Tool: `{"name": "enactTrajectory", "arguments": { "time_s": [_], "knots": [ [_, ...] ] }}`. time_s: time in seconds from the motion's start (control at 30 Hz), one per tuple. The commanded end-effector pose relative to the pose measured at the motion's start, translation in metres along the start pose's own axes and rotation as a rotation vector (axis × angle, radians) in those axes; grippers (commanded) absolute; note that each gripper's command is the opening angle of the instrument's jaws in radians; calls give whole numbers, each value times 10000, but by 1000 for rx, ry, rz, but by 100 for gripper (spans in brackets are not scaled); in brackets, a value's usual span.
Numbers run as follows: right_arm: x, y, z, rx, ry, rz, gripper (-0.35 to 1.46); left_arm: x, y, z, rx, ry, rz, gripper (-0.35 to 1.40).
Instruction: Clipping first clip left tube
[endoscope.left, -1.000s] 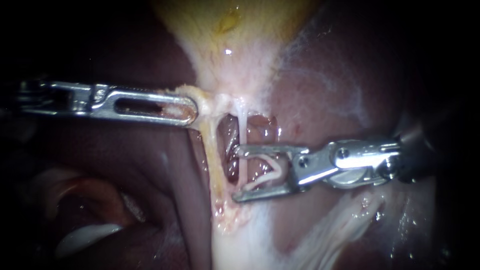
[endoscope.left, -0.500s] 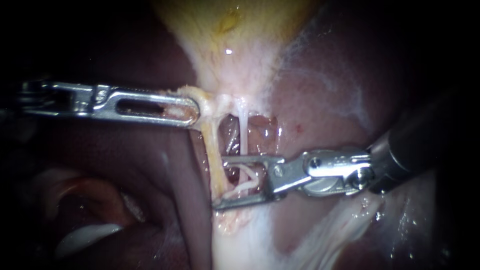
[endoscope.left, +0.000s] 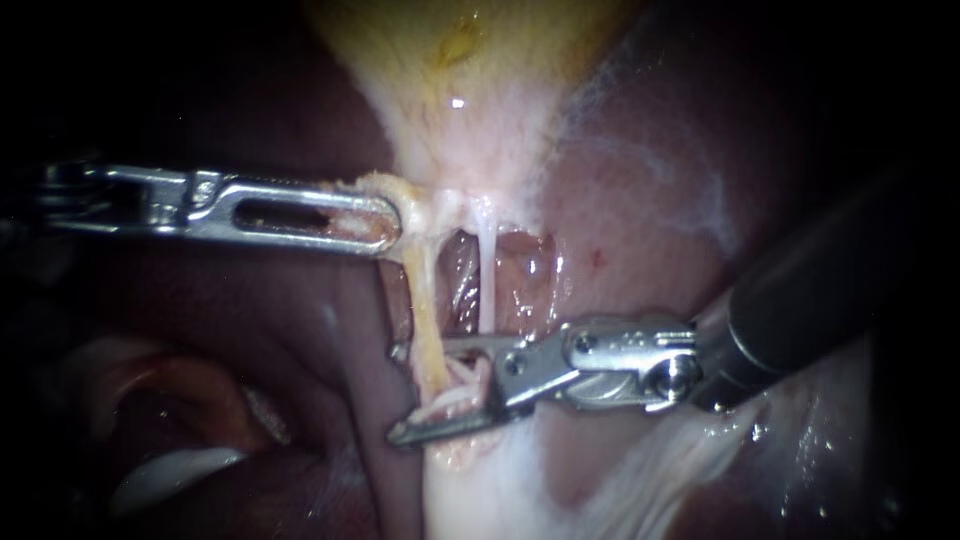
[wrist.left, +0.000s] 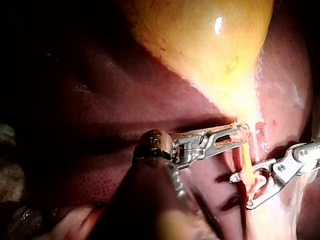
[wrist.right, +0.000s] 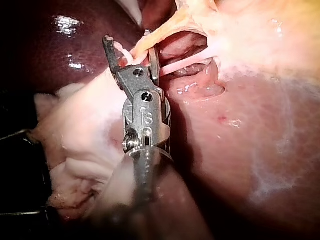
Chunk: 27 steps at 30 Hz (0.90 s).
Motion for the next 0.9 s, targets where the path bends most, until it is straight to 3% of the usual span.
{"name": "enactTrajectory", "arguments": {
  "time_s": [0.03,0.37,0.5,0.7,0.77,0.9],
  "knots": [
    [-1,1,3,5,-1,6,48,0,1,1,-1,0,-1,-35],
    [-13,6,21,15,-6,35,45,0,0,3,1,1,-1,-35],
    [-13,7,17,16,-5,53,35,0,0,3,1,1,-1,-35],
    [-10,10,5,21,-5,121,-11,0,0,3,1,1,-1,-35],
    [-10,11,0,48,-7,169,-35,-1,0,3,1,1,-1,-35],
    [-12,14,-4,89,-18,200,-35,-1,0,3,1,1,-1,-35]
  ]
}}
